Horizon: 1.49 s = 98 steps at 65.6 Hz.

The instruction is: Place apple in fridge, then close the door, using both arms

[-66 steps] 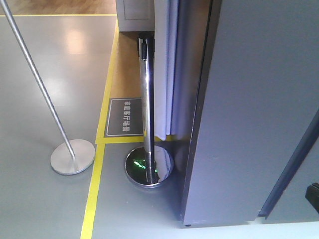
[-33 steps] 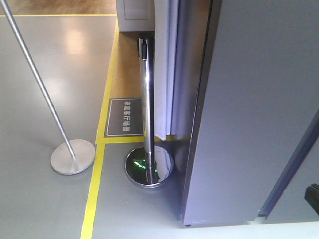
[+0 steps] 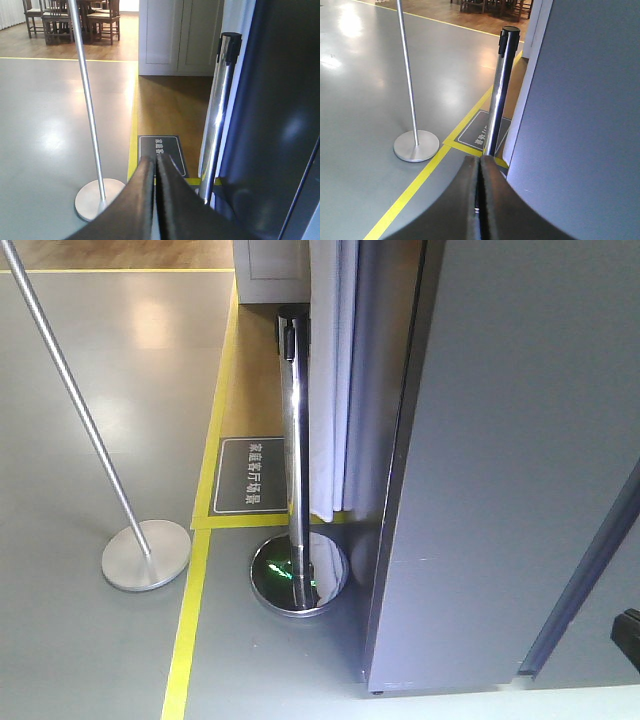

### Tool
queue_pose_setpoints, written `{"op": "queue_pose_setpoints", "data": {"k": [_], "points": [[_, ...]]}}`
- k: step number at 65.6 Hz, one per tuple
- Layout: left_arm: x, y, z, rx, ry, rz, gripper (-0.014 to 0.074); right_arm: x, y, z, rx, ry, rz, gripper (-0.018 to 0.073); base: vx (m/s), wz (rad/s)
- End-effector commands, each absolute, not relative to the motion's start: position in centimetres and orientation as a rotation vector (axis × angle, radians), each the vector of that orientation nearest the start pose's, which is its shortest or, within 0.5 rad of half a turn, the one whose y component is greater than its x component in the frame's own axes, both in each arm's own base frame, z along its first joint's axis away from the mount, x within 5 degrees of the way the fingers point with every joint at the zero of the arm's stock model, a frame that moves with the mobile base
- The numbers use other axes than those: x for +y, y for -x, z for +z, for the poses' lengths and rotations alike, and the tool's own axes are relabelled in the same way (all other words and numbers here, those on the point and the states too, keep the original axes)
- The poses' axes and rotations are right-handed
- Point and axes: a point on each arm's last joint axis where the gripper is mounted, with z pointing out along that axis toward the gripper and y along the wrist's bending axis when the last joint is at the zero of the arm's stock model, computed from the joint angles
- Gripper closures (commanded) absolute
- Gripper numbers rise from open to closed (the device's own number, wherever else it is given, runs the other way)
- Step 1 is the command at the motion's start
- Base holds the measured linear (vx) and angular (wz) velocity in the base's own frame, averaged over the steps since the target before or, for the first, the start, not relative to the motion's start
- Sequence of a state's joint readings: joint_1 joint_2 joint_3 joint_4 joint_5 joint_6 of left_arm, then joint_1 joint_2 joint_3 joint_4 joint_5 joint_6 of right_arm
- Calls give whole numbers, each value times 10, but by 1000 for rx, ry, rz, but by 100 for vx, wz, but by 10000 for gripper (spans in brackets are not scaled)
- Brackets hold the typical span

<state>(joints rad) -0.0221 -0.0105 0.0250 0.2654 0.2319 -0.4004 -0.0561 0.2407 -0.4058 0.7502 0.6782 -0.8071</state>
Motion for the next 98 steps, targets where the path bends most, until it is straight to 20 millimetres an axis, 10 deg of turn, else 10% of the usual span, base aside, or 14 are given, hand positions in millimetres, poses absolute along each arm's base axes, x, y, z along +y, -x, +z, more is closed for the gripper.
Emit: {"op": "queue_pose_setpoints", "data": {"k": [1,62,98], "points": [[3,-55,199,1607,122,-85,604,34,-55,301,1726,367,236,562,0,0],[3,-55,199,1609,122,-85,604,22,-57,298,1751,324,71,562,0,0],[3,-55,199,1609,122,-85,603,1,-56,208,1442,-72,105,562,0,0]]}}
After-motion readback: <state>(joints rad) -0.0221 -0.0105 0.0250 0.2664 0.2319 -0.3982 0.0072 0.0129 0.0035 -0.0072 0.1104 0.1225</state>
